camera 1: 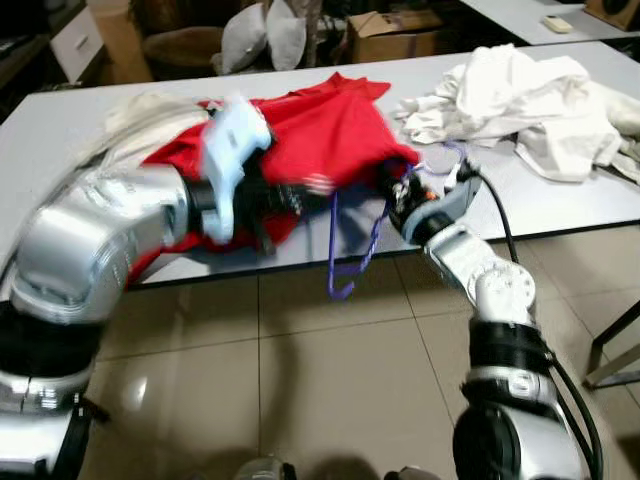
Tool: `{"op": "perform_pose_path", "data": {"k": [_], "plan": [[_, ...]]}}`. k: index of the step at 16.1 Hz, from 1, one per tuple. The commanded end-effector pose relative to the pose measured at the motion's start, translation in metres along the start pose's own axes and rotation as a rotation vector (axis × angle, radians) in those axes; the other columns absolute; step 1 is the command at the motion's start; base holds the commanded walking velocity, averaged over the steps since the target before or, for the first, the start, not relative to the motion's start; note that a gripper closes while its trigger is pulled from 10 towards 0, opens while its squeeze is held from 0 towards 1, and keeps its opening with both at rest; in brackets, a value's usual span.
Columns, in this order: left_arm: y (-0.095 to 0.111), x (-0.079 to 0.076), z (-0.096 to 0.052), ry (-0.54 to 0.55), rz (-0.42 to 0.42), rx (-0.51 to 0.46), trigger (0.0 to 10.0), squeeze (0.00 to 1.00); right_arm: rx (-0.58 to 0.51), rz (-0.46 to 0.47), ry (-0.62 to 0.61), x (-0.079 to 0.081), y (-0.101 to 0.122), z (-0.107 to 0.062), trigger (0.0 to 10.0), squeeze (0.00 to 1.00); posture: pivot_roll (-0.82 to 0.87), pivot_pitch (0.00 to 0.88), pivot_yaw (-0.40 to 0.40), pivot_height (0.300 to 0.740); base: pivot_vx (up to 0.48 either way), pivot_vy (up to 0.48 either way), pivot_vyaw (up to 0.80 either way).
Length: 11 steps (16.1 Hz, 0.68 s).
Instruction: Hang hanger
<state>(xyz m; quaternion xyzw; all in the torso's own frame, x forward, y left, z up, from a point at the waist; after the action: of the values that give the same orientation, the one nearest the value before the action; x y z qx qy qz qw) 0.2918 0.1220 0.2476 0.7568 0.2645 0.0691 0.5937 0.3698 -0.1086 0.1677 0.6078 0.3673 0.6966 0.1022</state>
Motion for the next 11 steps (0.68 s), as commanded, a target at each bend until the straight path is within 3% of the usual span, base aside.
{"op": "perform_pose_path", "data": {"k": [1, 4, 6, 8, 11], "plan": [[-0.009, -0.018, 0.006, -0.132, -0.056, 0.027, 0.0, 0.00, -0.073, 0.086, -0.019, 0.003, 0.010, 0.007, 10.0, 0.00, -0.07, 0.023, 0.094, 0.740, 0.000, 0.000, 0.00], [-0.022, -0.034, 0.014, -0.245, -0.123, 0.048, 0.0, 0.00, -0.086, 0.113, 0.003, 0.016, 0.009, 0.018, 10.0, 0.00, -0.07, 0.023, 0.094, 0.740, 0.000, 0.000, 0.00], [-0.018, -0.045, 0.019, -0.328, -0.221, -0.015, 0.0, 0.00, -0.099, 0.143, 0.020, 0.026, 0.007, 0.028, 10.0, 0.00, -0.06, 0.025, 0.095, 0.740, 0.000, 0.000, 0.00], [-0.018, -0.046, 0.020, -0.347, -0.249, -0.025, 0.0, 0.00, -0.113, 0.188, 0.033, 0.031, 0.008, 0.031, 10.0, 0.00, -0.06, 0.025, 0.097, 0.740, 0.000, 0.000, 0.00], [-0.003, -0.058, 0.025, -0.463, -0.357, -0.134, 0.0, 0.00, -0.155, 0.292, 0.054, 0.040, 0.013, 0.040, 10.0, 0.00, -0.06, 0.024, 0.100, 0.740, 0.000, 0.000, 0.00]]}}
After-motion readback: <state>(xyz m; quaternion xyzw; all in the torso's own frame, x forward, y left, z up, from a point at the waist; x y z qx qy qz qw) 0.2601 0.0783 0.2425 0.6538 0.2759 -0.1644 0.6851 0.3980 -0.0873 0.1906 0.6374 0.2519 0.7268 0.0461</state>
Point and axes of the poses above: a point about 5 cm out from each wrist's last joint towards the gripper, its own z axis pointing out of the wrist towards the gripper, its own y axis along the axis of the wrist's last joint, x = y × z, the point moved 1 cm from there along z, pointing out of the wrist towards the gripper, and after that the axes turned 15 degrees about -z, right-handed, at the moved point
